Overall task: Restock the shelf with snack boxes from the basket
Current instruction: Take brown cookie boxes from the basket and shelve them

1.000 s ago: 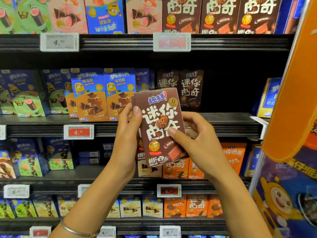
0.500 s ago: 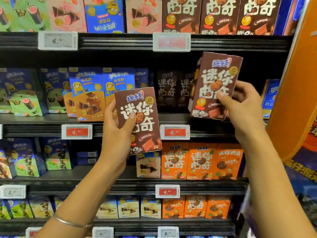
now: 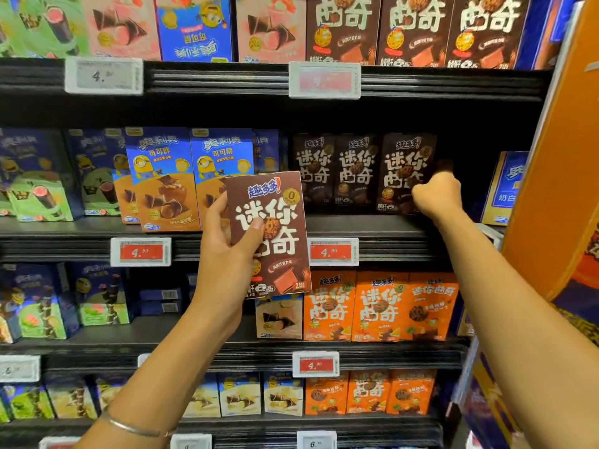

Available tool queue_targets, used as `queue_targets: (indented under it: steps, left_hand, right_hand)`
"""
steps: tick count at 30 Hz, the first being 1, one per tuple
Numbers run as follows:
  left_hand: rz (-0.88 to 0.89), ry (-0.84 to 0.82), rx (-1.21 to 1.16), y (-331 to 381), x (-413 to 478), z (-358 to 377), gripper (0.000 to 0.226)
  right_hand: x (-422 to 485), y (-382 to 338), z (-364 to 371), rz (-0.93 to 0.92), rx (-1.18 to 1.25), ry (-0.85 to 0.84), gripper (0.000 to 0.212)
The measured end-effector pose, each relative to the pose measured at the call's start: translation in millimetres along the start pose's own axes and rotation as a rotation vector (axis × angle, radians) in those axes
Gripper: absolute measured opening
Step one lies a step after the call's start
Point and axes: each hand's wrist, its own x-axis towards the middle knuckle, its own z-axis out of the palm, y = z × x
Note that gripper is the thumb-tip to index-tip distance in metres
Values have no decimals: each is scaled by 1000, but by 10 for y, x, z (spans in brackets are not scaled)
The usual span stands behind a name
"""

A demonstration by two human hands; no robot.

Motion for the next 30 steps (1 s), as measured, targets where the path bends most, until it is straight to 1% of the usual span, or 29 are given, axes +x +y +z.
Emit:
queue_targets:
  steps: [3, 5, 8, 10, 13, 16, 22, 25, 30]
  left_hand:
    - [4, 0, -8, -22, 16, 14, 55]
    - [9, -3, -16, -47, 21, 33, 54]
    - [7, -7, -24, -87, 31, 64, 52]
    - [8, -11, -28, -106, 43, 84, 52]
    - [8, -17, -25, -118, 54, 99, 52]
    - [8, -26, -16, -111, 62, 94, 53]
    - [3, -11, -16, -61, 55, 98, 55]
    - [0, -7, -10, -53, 56, 99, 55]
    - [12, -20, 5, -23, 45, 98, 50]
  right_hand:
    - [131, 49, 78, 36, -32, -26, 32]
    - [222, 59, 98, 50, -92, -76, 39]
    - [307, 32, 121, -26, -199, -129, 47]
    - [359, 35, 146, -101, -251, -163, 58]
    - [433, 56, 180, -139, -234, -181, 71]
    - [493, 60, 215, -145, -228, -198, 74]
    - [585, 68, 288, -139, -147, -198, 73]
    - [621, 70, 300, -170, -123, -182, 72]
    - [628, 78, 332, -174, -63, -169, 73]
